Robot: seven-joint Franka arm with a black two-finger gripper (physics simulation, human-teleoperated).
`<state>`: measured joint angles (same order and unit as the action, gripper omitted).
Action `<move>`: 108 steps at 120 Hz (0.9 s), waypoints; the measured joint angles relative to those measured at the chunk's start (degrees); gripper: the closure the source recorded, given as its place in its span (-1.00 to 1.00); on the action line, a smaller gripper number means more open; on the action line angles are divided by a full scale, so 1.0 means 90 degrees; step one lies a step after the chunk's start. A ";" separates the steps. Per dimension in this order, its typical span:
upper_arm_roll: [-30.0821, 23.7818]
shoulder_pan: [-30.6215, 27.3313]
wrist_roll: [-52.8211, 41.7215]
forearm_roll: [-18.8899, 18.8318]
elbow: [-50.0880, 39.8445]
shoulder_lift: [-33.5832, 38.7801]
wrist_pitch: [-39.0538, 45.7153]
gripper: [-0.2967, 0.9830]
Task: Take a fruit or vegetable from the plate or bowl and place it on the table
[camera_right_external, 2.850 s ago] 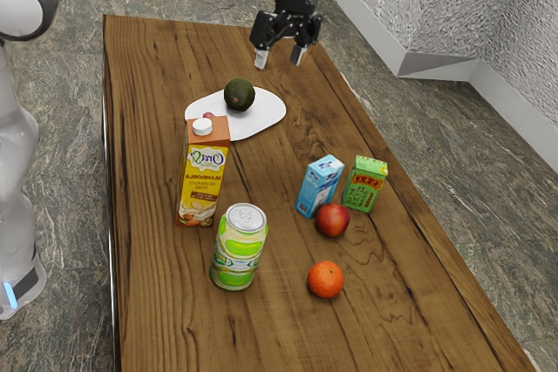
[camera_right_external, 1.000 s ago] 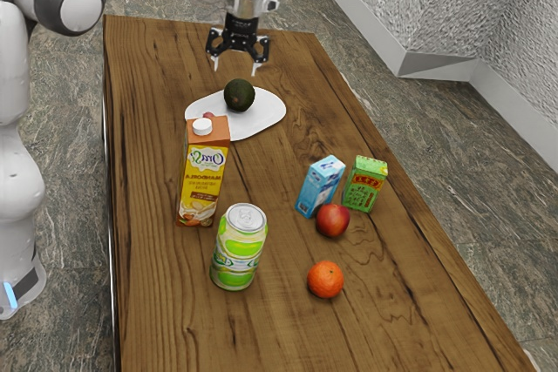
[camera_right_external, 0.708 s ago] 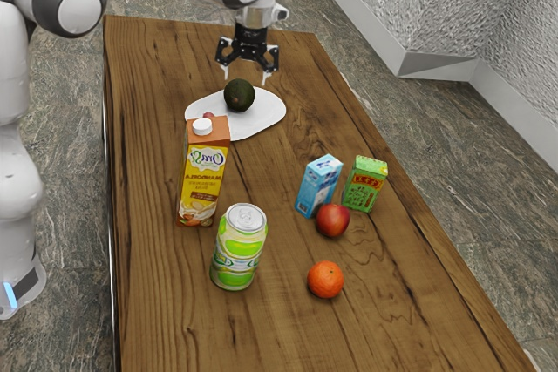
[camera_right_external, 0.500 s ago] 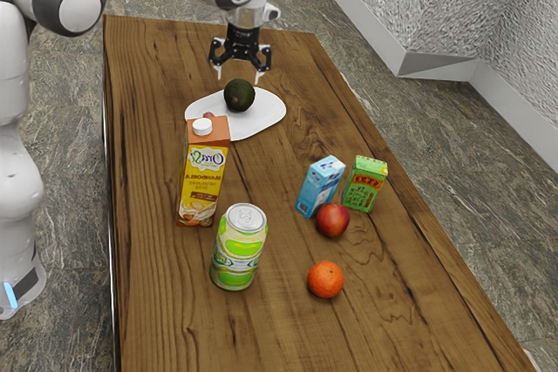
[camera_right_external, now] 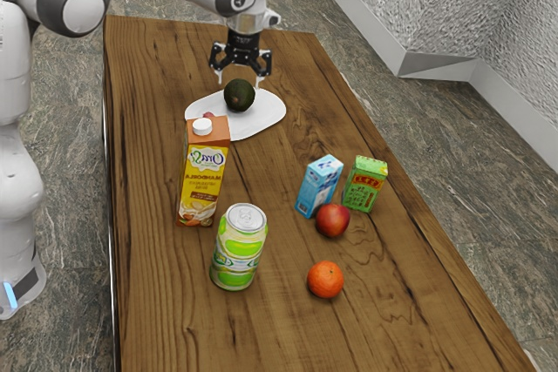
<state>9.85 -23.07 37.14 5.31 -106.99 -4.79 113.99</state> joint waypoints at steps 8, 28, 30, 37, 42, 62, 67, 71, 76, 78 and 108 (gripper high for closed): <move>0.0000 0.0017 -0.0011 0.0005 0.0001 -0.0066 0.0041 -0.54; 0.0000 0.0005 -0.0033 0.0029 0.0001 -0.0189 0.0120 -0.54; 0.0000 0.0000 -0.0035 0.0036 0.0001 -0.0206 0.0125 -0.54; 0.0000 -0.0009 -0.0041 0.0055 0.0001 -0.0264 0.0140 -0.54; 0.0000 -0.0007 -0.0045 0.0066 0.0010 -0.0285 0.0148 -0.54; 0.0000 -0.0021 -0.0058 0.0084 0.0020 -0.0369 0.0170 -0.54; 0.0000 -0.0036 -0.0061 0.0087 0.0017 -0.0396 0.0179 -0.54; -0.0001 -0.0049 -0.0063 0.0094 0.0019 -0.0428 0.0187 -0.54; 0.0000 -0.0068 -0.0067 0.0119 0.0020 -0.0463 0.0196 -0.54; 0.0000 -0.0074 -0.0069 0.0127 0.0020 -0.0477 0.0199 -0.54; 0.0000 -0.0082 -0.0089 0.0203 0.0025 -0.0596 0.0257 -0.54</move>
<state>9.84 -23.81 36.34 7.14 -106.77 -10.15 116.31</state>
